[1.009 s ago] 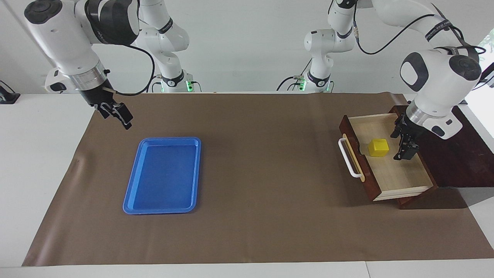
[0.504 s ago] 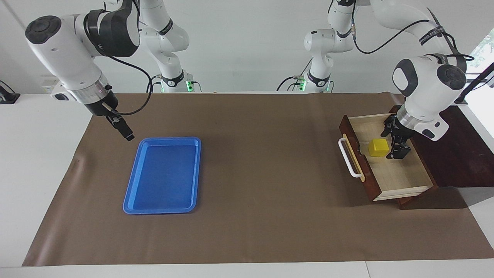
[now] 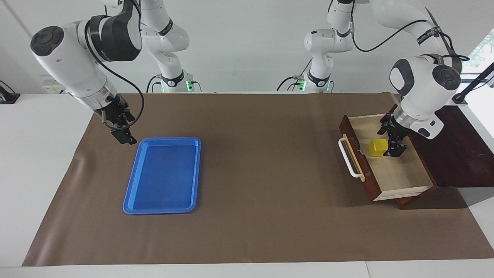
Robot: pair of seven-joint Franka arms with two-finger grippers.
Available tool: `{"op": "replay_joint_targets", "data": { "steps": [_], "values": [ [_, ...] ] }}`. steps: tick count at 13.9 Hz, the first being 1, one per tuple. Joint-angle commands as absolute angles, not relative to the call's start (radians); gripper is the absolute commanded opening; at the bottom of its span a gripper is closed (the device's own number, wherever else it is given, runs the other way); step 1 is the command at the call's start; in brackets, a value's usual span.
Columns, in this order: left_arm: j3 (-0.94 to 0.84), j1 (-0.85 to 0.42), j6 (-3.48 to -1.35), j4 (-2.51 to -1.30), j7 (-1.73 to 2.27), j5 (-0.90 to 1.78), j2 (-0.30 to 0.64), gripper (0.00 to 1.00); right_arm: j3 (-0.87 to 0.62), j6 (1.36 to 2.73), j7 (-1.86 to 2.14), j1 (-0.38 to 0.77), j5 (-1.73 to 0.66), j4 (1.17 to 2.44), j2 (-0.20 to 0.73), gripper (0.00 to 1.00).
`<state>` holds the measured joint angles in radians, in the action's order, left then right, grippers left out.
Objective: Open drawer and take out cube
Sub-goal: 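Grasp the yellow cube with the left gripper while the right gripper advances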
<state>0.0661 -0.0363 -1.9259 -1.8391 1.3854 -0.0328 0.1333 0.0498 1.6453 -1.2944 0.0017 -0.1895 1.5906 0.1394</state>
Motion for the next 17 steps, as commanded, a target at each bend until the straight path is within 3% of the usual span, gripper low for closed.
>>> {"op": "replay_joint_targets", "data": {
  "steps": [1, 5, 7, 9, 11, 12, 17],
  "values": [
    [0.074, -0.046, -1.968, -1.916, 1.399, -0.025, 0.083, 1.00, 0.046, 1.629, -1.335, -0.044, -0.303, 1.592, 0.169, 1.00],
    [0.074, -0.043, -1.968, -1.919, 1.402, -0.025, 0.080, 0.99, 0.046, 1.629, -1.339, -0.052, -0.435, 1.595, 0.196, 1.00],
    [0.074, -0.043, -1.970, -1.919, 1.423, -0.025, 0.080, 0.71, 0.046, 1.629, -1.335, -0.054, -0.509, 1.598, 0.215, 1.00],
    [0.074, -0.043, -1.971, -1.919, 1.424, -0.025, 0.080, 0.33, 0.046, 1.632, -1.328, -0.041, -0.590, 1.604, 0.216, 1.00],
    [0.074, -0.043, -1.973, -1.919, 1.424, -0.025, 0.080, 0.07, 0.044, 1.663, -1.327, -0.012, -0.647, 1.617, 0.219, 1.00],
    [0.074, -0.043, -1.976, -1.919, 1.424, -0.025, 0.080, 0.00, 0.044, 1.687, -1.321, -0.006, -0.669, 1.618, 0.236, 1.00],
    [0.072, -0.044, -1.973, -1.890, 1.420, -0.025, 0.089, 0.00, 0.038, 1.739, -1.305, 0.038, -0.843, 1.615, 0.304, 1.00]
  ]
}}
